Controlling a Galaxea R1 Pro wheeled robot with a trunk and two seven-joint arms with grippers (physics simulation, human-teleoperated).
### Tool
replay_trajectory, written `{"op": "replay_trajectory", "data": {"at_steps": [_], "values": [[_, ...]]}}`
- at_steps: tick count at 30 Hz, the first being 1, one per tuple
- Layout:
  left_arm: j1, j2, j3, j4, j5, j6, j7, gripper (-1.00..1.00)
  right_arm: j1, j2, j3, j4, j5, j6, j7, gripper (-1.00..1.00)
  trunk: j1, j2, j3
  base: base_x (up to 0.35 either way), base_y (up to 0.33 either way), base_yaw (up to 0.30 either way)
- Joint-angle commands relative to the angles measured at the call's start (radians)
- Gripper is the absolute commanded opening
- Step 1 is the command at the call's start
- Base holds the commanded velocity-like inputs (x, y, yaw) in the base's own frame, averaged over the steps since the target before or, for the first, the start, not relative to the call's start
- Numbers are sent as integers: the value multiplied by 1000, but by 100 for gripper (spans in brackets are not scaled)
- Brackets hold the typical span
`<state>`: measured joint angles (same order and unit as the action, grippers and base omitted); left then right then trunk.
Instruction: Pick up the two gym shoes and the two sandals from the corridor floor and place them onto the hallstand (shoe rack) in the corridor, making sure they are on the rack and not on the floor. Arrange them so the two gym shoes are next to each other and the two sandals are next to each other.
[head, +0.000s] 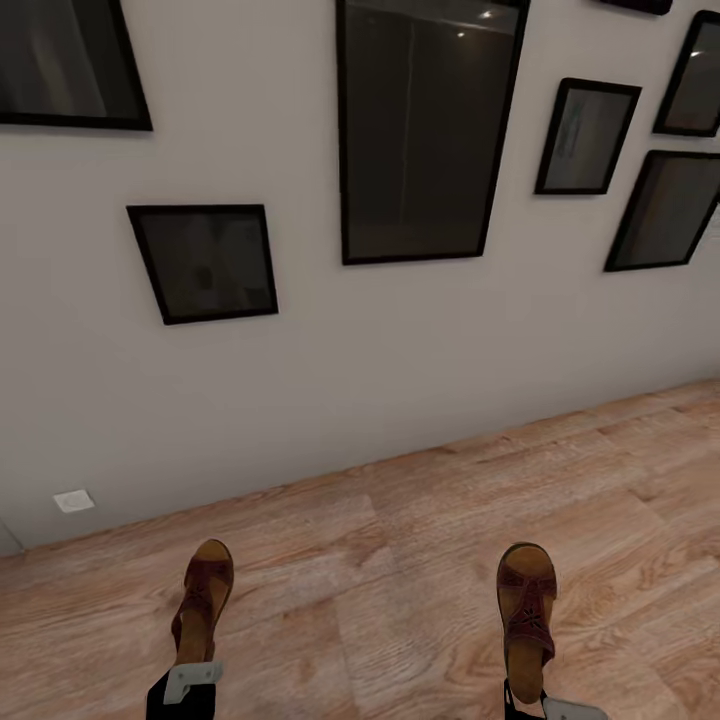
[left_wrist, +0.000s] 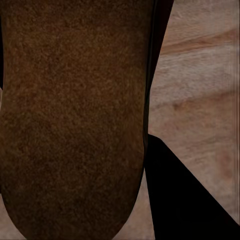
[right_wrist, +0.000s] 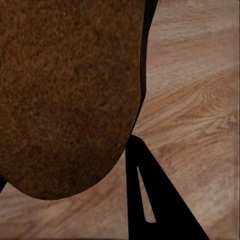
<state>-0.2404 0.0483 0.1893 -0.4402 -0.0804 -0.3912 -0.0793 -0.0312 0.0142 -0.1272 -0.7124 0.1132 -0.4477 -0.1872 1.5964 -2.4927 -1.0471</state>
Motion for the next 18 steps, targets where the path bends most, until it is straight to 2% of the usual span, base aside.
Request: {"op": "replay_trajectory", "data": {"at_steps": [1,18], "values": [[0,-1,9,0,-12,-3,-7,-100,-1,1,-3,1,11,-2,-4,-100,0,0,0,0,0,-278],[0,-2,9,0,-6,-3,-7,-100,-1,1,-3,0,11,-2,-4,-100,0,0,14,0,0,-278]]}}
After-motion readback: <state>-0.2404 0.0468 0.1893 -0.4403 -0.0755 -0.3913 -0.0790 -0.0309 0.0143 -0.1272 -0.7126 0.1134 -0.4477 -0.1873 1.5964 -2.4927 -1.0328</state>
